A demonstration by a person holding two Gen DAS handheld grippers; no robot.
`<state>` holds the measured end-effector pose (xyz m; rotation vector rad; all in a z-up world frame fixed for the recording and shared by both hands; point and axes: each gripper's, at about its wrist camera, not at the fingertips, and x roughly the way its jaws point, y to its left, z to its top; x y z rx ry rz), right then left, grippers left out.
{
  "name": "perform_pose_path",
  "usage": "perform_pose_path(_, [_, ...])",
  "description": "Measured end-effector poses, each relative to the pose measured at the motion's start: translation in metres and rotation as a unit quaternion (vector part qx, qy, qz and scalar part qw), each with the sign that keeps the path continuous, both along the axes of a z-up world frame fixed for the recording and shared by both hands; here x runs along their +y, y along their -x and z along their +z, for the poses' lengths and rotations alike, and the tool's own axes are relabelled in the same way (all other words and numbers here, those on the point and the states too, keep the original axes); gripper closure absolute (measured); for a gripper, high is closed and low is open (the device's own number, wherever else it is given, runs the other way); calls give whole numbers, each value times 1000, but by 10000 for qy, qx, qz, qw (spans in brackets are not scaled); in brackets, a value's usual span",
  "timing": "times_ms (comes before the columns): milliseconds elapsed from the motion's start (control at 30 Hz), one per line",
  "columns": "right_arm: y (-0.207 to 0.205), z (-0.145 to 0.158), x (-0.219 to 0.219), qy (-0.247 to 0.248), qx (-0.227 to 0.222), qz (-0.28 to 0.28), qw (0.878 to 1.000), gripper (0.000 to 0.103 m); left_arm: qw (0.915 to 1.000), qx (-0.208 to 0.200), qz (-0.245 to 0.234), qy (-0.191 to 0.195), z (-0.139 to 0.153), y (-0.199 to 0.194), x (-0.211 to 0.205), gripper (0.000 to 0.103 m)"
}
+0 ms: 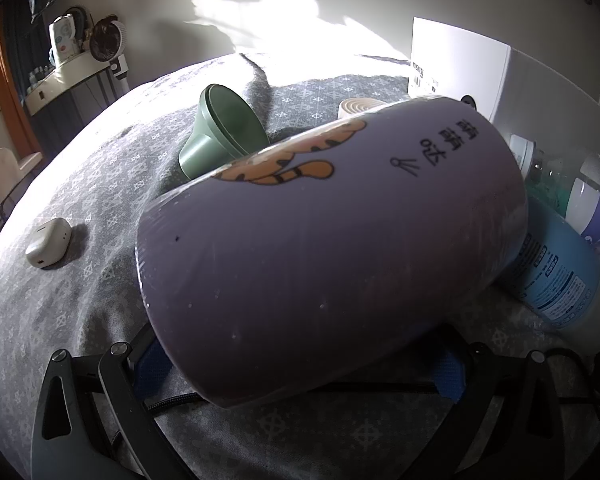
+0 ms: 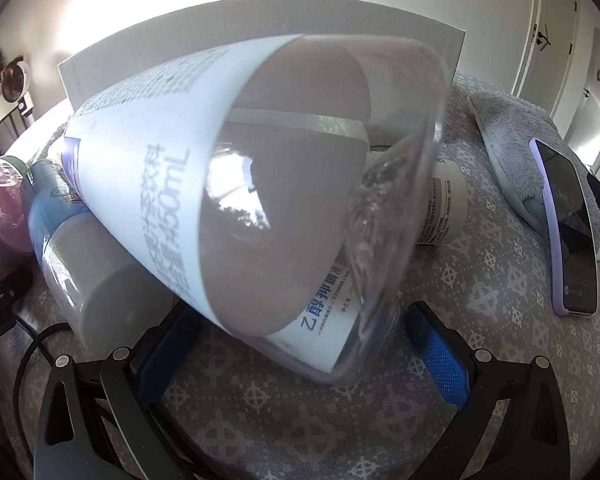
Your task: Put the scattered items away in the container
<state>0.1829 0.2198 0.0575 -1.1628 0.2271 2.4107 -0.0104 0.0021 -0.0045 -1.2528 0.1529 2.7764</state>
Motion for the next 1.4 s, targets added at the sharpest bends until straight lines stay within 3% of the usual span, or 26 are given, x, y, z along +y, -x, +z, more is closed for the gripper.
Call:
perform_pose_path(367, [0, 0, 0, 0, -1, -1, 10000, 0, 9999, -18, -18, 103, 1, 2, -2, 0])
perform_pose_path(433, [-1, 0, 0, -1, -1, -2, 10000, 0, 9996, 3, -132, 249, 6, -6, -2, 0])
perform_pose_path(500, [-1, 0, 0, -2, 0, -2, 10000, 0, 9967, 322, -400, 635, 14, -25, 3, 0])
perform_pose_path(567, [-1, 0, 0, -2, -1, -3, 10000, 0, 9829, 895, -836, 1372, 23, -53, 14, 0])
perform_pose_path(633, [-1, 0, 0, -7, 4, -3, 10000, 0, 9559, 1556, -1271, 2142, 29, -75, 24, 0])
perform_pose_path(700, [-1, 0, 0, -6, 3, -3, 10000, 0, 9277, 1846, -1688, 2772, 27, -78, 37, 0])
perform_pose_path(767, [-1, 0, 0, -10, 4, -3, 10000, 0, 9068, 1924, -2076, 3123, 25, -72, 50, 0])
perform_pose_path(833, [-1, 0, 0, -9, 5, -3, 10000, 0, 8959, 2075, -2309, 3177, 34, -62, 63, 0])
perform_pose_path(867, [-1, 0, 0, -9, 5, -3, 10000, 0, 8963, 2046, -2382, 3131, 38, -54, 70, 0])
perform_pose_path(967, [-1, 0, 0, -10, 4, -3, 10000, 0, 9059, 1291, -2706, 2992, 36, -21, 86, 1])
perform_pose_path(1033, [-1, 0, 0, -9, 5, -3, 10000, 0, 9069, 772, -2830, 3023, 22, -5, 90, 1])
perform_pose_path(1167, [-1, 0, -1, -11, 9, -2, 10000, 0, 9074, 885, -2714, 3085, 14, -8, 86, 12])
perform_pose_path(1300, [0, 0, -1, -12, 7, -1, 10000, 0, 9282, 735, -2642, 2516, 31, -19, 73, 13])
perform_pose_path(1400, [0, 0, -1, -15, 7, -2, 10000, 0, 9363, 910, -2537, 2254, 47, -29, 68, 13])
